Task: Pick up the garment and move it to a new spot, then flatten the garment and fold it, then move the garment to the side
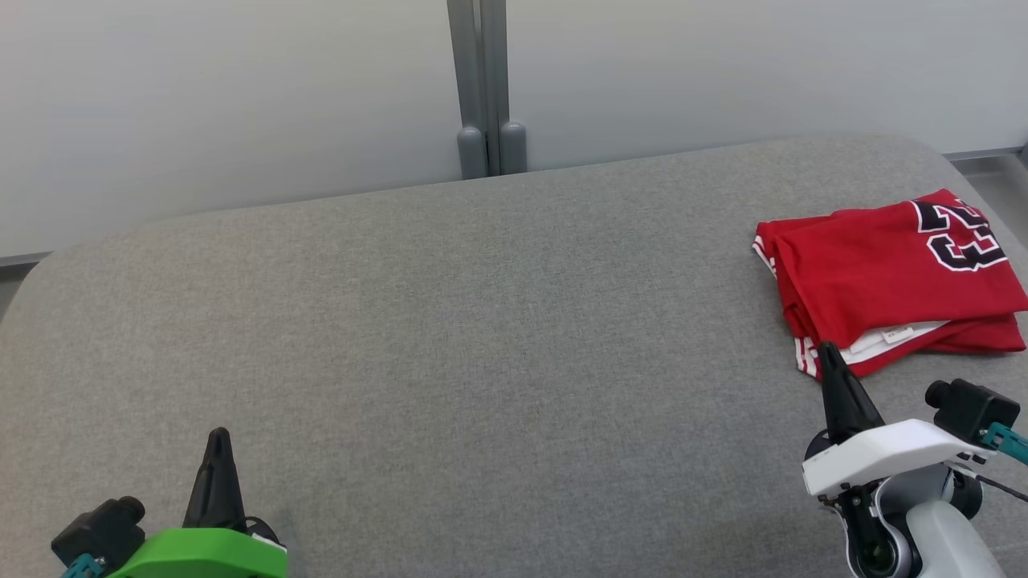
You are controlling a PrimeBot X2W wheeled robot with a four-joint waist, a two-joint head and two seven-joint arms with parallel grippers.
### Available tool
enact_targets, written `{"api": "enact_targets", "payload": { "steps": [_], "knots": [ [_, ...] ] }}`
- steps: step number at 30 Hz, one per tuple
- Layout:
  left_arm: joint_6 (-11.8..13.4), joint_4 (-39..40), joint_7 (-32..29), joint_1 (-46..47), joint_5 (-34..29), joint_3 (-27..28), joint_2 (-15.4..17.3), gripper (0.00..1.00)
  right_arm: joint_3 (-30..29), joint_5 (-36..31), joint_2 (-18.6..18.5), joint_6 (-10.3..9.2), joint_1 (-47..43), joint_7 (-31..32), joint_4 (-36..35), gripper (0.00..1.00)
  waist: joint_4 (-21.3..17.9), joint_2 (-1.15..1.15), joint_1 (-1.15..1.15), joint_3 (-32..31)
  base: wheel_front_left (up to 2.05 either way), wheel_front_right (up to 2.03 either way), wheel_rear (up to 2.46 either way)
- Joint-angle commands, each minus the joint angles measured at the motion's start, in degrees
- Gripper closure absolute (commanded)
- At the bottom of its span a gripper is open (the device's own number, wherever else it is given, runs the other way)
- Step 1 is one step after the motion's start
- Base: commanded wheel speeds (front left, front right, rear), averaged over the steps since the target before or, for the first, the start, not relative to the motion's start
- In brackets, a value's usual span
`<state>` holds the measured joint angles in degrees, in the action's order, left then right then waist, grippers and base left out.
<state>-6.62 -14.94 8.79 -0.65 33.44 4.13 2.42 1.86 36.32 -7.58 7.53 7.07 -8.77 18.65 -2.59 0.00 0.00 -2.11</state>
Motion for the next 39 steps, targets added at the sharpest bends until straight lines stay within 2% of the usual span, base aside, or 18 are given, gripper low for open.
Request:
{"api": "enact_targets", "payload": {
  "steps": [1, 17, 39],
  "knots": [
    [-0.3, 0.93, -0.45, 2.08, 2.48, 0.41, 0.32, 1.0, -0.61, 2.28, -0.01, -0.01, 0.54, 0.53, -1.17, 1.0, 0.04, 0.0, 0.0, 0.03, 0.0, 0.0, 0.0],
    [-0.45, 1.02, -3.8, 3.33, 15.28, 0.86, 0.4, 1.0, -2.38, 14.45, 1.02, -0.02, 0.2, 3.87, -2.05, 1.0, 0.44, 0.0, 0.0, 0.39, 0.0, 0.0, 0.0],
    [-0.63, 1.05, -7.7, 4.68, 29.83, 1.41, 0.49, 1.0, -4.44, 28.3, 2.24, -0.03, -0.23, 7.73, -3.0, 1.0, 0.99, 0.0, 0.0, 0.88, 0.0, 0.0, 0.0]
  ]
}}
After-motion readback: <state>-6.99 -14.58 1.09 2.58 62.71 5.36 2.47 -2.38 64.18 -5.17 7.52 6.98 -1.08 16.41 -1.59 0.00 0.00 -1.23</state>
